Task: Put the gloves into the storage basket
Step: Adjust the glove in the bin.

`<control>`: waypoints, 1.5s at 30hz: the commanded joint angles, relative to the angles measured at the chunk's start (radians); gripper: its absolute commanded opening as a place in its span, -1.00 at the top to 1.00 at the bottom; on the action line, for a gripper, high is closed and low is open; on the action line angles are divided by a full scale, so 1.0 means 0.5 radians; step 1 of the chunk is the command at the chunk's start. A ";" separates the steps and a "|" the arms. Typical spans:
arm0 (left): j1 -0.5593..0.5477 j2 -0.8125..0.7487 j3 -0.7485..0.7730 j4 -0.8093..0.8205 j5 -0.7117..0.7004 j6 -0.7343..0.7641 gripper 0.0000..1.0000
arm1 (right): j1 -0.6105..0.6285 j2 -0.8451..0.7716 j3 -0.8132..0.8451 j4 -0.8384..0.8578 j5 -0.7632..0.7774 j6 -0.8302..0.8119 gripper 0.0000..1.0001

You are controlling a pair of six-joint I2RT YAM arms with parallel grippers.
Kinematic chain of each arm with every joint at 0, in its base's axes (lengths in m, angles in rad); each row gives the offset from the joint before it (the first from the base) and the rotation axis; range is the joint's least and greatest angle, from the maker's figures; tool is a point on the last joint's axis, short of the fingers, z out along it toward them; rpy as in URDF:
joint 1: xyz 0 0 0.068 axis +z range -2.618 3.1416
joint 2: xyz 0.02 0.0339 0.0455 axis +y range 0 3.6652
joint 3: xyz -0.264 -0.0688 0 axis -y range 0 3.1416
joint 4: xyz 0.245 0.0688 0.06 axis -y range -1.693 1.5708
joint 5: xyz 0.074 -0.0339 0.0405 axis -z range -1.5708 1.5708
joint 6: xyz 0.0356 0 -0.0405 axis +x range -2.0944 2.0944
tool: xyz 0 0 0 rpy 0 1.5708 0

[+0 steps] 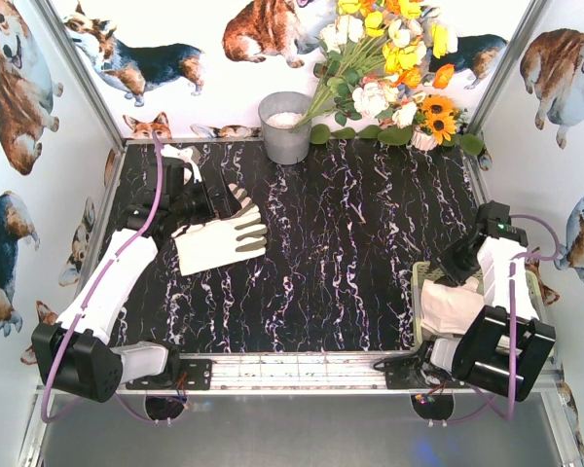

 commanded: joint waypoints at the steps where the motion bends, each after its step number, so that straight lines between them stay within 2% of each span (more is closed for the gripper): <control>1: 0.029 -0.028 -0.006 0.035 -0.010 -0.009 -0.99 | 0.016 0.023 -0.061 0.053 -0.116 -0.038 0.33; 23: 0.029 -0.014 -0.025 0.033 0.021 0.027 -0.99 | 0.094 0.232 -0.071 -0.436 0.283 -0.060 0.27; 28: 0.030 -0.030 -0.029 0.020 0.006 0.040 -0.99 | 0.133 0.228 -0.041 -0.574 0.380 -0.026 0.17; 34: 0.029 -0.043 -0.049 0.014 -0.001 0.045 -0.99 | 0.133 0.093 0.178 -0.780 0.289 0.093 0.04; 39: 0.031 -0.040 -0.058 0.023 0.000 0.038 -0.99 | 0.137 0.000 0.206 -0.943 0.266 0.146 0.10; 45: 0.031 -0.016 -0.064 0.042 0.023 0.033 -0.99 | 0.137 -0.036 0.092 -0.941 0.273 0.164 0.20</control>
